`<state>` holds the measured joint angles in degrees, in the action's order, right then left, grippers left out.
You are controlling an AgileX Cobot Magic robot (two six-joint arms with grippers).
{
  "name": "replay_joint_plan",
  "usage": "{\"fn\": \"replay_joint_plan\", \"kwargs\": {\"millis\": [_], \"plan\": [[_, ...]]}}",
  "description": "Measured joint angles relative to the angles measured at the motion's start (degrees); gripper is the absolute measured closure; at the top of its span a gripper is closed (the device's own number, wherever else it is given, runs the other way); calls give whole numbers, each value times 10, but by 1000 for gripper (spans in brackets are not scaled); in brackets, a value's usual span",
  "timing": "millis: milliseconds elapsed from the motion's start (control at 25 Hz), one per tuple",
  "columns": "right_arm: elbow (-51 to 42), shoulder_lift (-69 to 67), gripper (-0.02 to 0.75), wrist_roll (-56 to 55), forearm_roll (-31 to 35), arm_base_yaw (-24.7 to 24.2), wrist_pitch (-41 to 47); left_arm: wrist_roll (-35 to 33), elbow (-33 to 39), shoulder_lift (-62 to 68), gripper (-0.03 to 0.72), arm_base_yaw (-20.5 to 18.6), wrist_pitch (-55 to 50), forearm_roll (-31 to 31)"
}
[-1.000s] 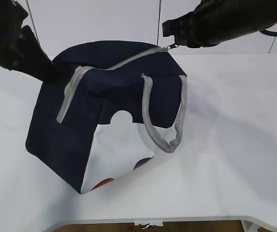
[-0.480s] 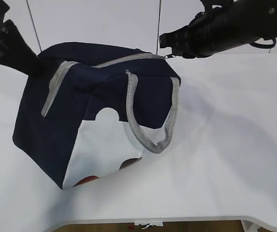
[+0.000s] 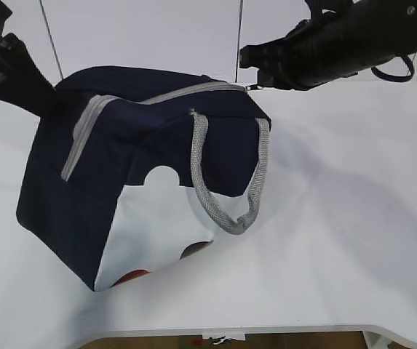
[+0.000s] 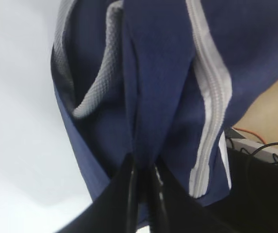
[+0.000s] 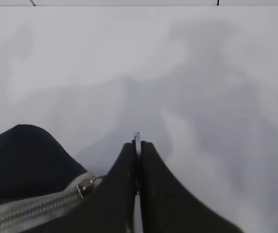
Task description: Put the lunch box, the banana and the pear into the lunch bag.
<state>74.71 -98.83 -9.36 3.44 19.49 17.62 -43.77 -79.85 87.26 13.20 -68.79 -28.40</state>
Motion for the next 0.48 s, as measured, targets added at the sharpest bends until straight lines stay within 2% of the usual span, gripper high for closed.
{"fn": "replay_joint_plan", "kwargs": {"millis": [120,360,480], "plan": [[0,0,749,0,20,-4,13,30,0,-2,629,-4,-8,1],[0,0,749,0,53,-9,20,51,0,-11,461,-6,-13,5],[0,0,749,0,69,-7,21,60,0,-11,418,-6,-14,5]]}}
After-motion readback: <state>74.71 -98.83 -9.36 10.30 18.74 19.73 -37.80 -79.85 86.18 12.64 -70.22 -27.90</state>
